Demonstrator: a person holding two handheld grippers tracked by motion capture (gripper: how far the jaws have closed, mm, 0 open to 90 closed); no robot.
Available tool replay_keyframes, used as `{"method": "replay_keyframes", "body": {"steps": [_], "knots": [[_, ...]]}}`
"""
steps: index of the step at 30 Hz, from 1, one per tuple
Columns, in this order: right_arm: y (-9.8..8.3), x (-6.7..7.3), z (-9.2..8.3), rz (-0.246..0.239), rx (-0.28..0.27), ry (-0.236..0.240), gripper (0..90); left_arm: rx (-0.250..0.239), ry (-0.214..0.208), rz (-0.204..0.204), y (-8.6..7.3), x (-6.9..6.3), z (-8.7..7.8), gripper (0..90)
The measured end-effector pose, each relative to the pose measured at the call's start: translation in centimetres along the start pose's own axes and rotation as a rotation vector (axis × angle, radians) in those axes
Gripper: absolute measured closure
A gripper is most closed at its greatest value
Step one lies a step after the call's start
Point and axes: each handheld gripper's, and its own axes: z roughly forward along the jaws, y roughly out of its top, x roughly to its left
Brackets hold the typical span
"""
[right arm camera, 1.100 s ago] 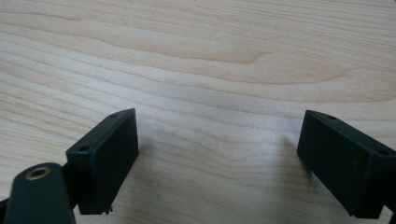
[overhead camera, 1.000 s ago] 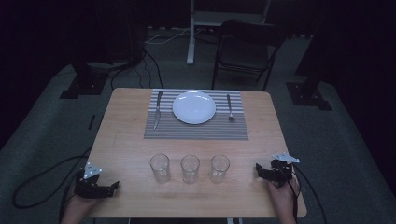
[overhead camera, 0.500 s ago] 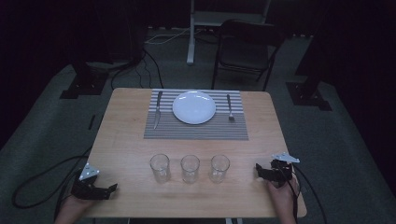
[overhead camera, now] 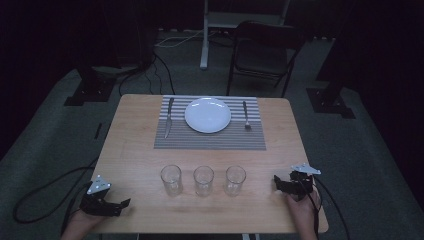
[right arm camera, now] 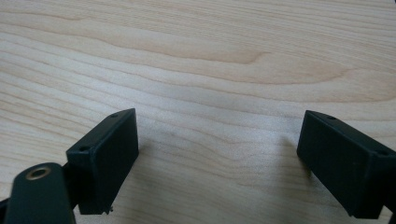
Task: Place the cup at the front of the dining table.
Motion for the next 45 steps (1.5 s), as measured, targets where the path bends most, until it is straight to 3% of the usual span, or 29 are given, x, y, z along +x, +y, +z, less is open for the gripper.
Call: {"method": "replay_keyframes", "body": {"steps": [15, 28, 38, 45], "knots": [[0.0, 0.0, 0.0, 0.000, 0.000, 0.000, 12.4, 0.000, -0.099, 0.095, 1.7, -2.9, 1.0, 1.8], [0.0, 0.0, 0.0, 0.000, 0.000, 0.000, 12.4, -0.048, -0.149, 0.122, 2.9, -4.1, 1.7, 3.6], [0.0, 0.0, 0.0, -0.001, 0.000, 0.000, 12.4, -0.073, -0.190, 0.167, 4.4, -5.7, 2.6, 3.6], [0.0, 0.0, 0.0, 0.000, 0.000, 0.000, 12.4, -0.114, -0.217, 0.177, 5.3, -6.3, 3.1, 4.8]]}}
